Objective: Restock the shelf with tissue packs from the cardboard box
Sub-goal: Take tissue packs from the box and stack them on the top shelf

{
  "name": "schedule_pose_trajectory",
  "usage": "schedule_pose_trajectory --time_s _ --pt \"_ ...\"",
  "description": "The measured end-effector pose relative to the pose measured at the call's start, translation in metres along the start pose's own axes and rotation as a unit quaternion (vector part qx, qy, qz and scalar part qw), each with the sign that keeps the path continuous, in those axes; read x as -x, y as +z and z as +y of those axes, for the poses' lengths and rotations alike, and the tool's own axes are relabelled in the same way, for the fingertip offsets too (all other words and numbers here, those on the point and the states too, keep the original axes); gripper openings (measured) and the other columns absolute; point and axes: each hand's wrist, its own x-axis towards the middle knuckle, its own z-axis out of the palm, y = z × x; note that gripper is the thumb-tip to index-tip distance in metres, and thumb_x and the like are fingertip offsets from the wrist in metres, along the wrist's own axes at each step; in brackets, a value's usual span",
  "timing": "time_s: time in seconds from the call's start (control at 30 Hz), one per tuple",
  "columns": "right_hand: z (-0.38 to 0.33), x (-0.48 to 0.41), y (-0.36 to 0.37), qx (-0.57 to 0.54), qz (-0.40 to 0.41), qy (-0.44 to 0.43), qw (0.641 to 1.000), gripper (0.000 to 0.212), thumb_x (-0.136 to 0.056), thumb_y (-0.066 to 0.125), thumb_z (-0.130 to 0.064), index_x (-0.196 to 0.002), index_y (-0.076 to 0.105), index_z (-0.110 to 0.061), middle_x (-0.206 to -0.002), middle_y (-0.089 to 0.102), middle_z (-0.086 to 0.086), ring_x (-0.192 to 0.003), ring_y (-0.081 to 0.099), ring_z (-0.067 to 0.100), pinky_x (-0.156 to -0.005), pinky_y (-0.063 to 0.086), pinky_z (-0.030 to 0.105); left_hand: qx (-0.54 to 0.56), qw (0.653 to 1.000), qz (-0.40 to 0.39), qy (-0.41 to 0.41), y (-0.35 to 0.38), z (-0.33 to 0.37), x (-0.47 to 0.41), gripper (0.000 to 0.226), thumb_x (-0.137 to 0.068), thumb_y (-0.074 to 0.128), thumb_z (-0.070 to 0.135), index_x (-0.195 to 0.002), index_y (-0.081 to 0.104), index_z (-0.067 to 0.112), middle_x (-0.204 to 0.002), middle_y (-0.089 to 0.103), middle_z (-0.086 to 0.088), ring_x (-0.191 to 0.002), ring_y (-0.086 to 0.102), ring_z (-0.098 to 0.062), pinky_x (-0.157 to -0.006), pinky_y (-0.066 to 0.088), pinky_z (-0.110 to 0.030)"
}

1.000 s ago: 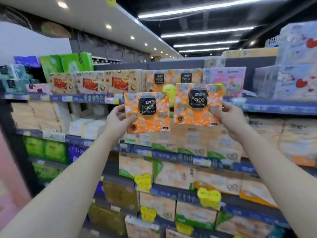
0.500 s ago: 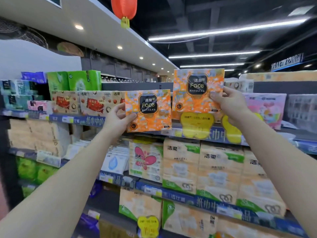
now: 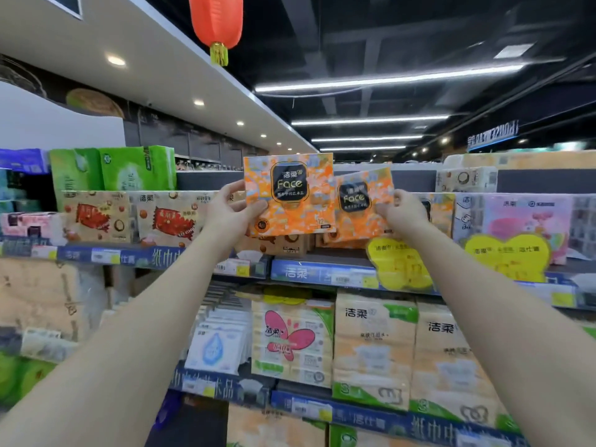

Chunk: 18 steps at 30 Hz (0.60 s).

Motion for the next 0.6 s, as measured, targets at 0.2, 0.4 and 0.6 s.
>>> schedule_pose_trajectory --time_s 0.2,0.4,0.6 --pt "0.007 -0.007 0.032 0.154 -0.014 0.033 0.987 0.026 -0.098 0.067 -0.026 -0.101 0.05 -0.008 -0.085 0.055 0.005 -0.071 0.052 0.02 -0.056 0.039 0.033 0.022 0.999 -0.029 0.002 -0.001 -0.009 -0.027 0.059 -0.089 0.083 0.026 -0.14 0.055 0.028 -0.11 0.08 -0.004 -0.093 0.08 -0.023 -0.083 0.064 -0.05" --pt "-0.001 -0.012 0.033 0.333 -0.012 0.046 0.942 0.046 -0.088 0.073 -0.05 -0.073 0.048 -0.014 -0.084 0.06 0.006 -0.081 0.06 0.028 -0.078 0.053 0.04 0.042 0.997 -0.062 -0.002 0.006 -0.019 -0.038 0.054 -0.092 0.08 0.02 -0.139 0.054 0.026 -0.107 0.08 -0.001 -0.087 0.08 -0.013 -0.071 0.065 -0.032" --pt "0.001 -0.014 0.009 0.184 0.007 0.003 0.983 0.037 -0.09 0.074 -0.036 -0.11 0.067 -0.006 -0.099 0.07 0.009 -0.089 0.067 0.024 -0.073 0.055 0.036 0.058 0.994 -0.093 0.008 0.035 -0.014 -0.037 0.056 -0.093 0.079 0.019 -0.142 0.054 0.025 -0.105 0.081 -0.001 -0.088 0.08 -0.013 -0.067 0.062 -0.026"
